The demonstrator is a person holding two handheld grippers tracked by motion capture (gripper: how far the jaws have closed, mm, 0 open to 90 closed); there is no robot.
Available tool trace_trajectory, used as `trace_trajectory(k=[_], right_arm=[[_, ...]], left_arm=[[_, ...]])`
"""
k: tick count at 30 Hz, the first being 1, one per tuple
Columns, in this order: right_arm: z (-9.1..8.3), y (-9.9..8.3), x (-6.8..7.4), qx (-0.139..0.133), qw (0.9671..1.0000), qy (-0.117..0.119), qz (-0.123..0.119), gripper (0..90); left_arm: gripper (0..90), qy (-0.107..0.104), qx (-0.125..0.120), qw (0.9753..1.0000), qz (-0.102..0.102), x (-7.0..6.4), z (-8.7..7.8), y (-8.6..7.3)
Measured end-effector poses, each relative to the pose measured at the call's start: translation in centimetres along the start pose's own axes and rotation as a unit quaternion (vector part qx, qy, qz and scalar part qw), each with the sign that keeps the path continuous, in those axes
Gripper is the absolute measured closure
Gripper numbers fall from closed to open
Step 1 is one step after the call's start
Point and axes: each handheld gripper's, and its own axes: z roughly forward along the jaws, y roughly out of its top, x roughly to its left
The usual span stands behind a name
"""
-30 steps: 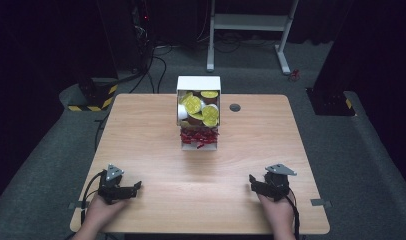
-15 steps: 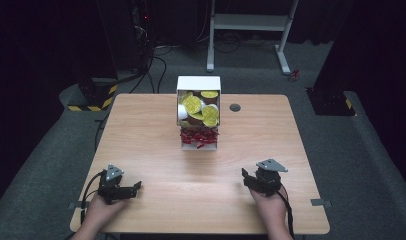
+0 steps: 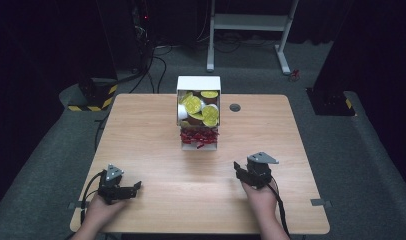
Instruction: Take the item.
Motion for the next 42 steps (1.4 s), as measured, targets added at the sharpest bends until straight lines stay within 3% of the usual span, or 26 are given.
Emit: trace_trajectory(k=[10, 17, 22, 28, 38, 42], right_arm=[[-0.3, 1.1, 0.1, -0.014, 0.9998, 0.000, -0.013, 48.1], [-0.4, 1.8, 0.3, -0.026, 0.9996, 0.003, -0.007, 50.9], [-0.3, 2.1, 1.3, -0.019, 0.9996, -0.007, -0.020, 51.8], [0.1, 2.3, 1.6, -0.019, 0.9994, 0.001, -0.030, 51.7], [0.1, 3.2, 1.3, -0.029, 0.9995, 0.002, -0.015, 51.7], [0.3, 3.7, 1.1, -0.030, 0.9993, -0.002, -0.020, 53.6]], left_arm=[[8.3, -0.002, 0.002, 1.0000, 0.005, 0.0, 0.0, 0.0], [8.0, -0.001, 0.002, 1.0000, 0.008, 0.0, -0.1, 0.0], [8.0, -0.003, 0.002, 1.0000, 0.005, 0.0, -0.1, -0.1], [7.9, -0.003, 0.002, 1.0000, 0.005, 0.0, -0.1, -0.1], [8.1, -0.002, 0.001, 1.0000, 0.004, -0.1, -0.1, -0.1], [8.1, -0.002, 0.001, 1.0000, 0.004, -0.1, -0.1, -0.1]])
